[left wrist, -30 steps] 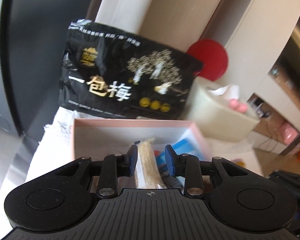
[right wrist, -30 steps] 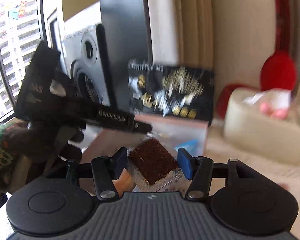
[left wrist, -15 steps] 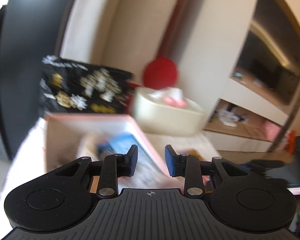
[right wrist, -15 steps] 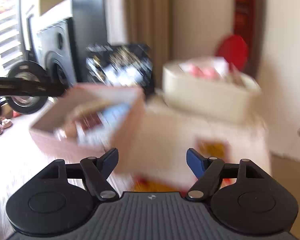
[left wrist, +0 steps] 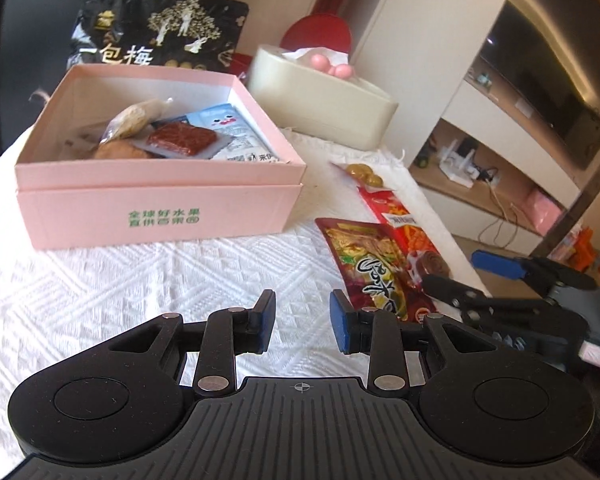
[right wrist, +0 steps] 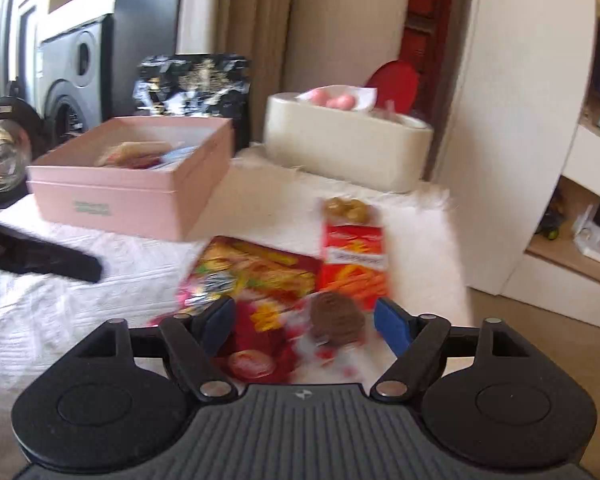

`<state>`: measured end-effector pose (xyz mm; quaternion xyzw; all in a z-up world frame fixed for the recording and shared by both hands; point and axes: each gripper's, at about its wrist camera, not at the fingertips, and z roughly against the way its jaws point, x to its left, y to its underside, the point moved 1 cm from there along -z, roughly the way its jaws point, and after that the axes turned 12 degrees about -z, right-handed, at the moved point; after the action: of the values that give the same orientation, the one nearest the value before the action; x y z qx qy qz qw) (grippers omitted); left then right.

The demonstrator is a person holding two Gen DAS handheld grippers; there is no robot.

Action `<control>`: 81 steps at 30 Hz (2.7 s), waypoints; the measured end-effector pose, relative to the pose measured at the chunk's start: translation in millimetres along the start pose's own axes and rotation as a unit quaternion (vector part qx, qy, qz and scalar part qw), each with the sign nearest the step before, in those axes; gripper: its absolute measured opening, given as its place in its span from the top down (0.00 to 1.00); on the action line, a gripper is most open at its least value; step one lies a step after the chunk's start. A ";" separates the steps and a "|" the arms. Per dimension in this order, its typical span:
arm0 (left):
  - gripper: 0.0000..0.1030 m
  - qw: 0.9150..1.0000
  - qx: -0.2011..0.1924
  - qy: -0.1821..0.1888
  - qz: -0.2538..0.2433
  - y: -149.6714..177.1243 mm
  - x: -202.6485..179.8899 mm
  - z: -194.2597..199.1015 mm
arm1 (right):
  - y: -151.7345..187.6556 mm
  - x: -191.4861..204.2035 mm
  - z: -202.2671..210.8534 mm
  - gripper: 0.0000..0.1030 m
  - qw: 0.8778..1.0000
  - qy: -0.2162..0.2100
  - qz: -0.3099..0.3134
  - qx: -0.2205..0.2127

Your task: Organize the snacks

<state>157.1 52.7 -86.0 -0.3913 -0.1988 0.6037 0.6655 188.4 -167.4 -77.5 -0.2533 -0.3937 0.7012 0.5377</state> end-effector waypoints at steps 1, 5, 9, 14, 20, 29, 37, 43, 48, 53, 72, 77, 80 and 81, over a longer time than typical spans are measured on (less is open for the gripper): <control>0.67 1.000 -0.001 0.003 0.004 2.0 -1.8 2.4 | -3.1 -7.2 -5.9 0.23 1.000 0.002 -0.007 0.013; 0.67 1.000 0.005 0.008 0.012 4.7 -5.8 4.5 | -2.3 -31.0 -22.6 0.32 0.995 -0.016 -0.078 0.056; 0.67 1.000 0.012 0.005 0.018 5.6 -4.6 5.5 | -0.6 -30.1 -17.7 0.62 0.993 -0.038 -0.093 0.064; 0.67 0.999 0.013 0.005 0.029 7.7 -1.7 6.7 | -2.9 -15.6 -9.2 0.62 0.984 -0.097 -0.119 0.086; 0.67 0.999 0.000 -0.003 0.051 7.8 6.8 14.3 | -2.8 33.1 4.0 0.58 0.968 -0.201 -0.099 0.110; 0.67 0.998 0.006 -0.020 0.067 9.5 18.4 22.4 | -61.4 16.9 -39.3 0.20 0.998 -0.061 -0.035 0.003; 0.67 0.998 0.040 0.027 0.041 18.2 3.7 19.0 | -105.3 -32.6 -163.6 0.22 0.991 0.010 -0.101 0.091; 0.68 0.995 0.067 0.069 0.019 26.8 -8.4 14.9 | -98.6 -36.7 -145.1 0.35 0.992 0.004 -0.099 0.077; 0.67 0.994 0.074 0.080 0.013 28.8 -17.7 6.2 | -80.6 -35.2 -67.1 0.35 0.995 -0.045 -0.073 0.045; 0.68 0.995 0.073 0.063 0.015 26.9 -16.1 3.4 | -28.2 -7.2 -7.1 0.35 0.993 -0.098 -0.008 0.064; 0.74 0.996 0.043 0.015 0.070 8.4 16.9 13.8 | 24.6 48.4 32.2 0.47 0.986 -0.152 0.020 0.067; 0.74 0.994 0.067 0.050 0.069 20.6 5.6 8.2 | 30.0 18.6 19.5 0.45 0.994 -0.082 0.005 0.072; 0.74 0.994 0.073 0.054 0.060 22.8 -0.9 4.3 | 40.8 20.4 20.6 0.44 0.998 -0.037 0.036 0.046; 0.74 0.994 0.073 0.052 0.060 22.5 -1.1 3.3 | 42.6 23.2 22.2 0.44 0.998 -0.036 0.041 0.042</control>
<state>139.8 51.7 -100.8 -0.3840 -0.0954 0.6339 0.6645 140.7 -156.3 -98.6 -0.2212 -0.3723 0.7472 0.5041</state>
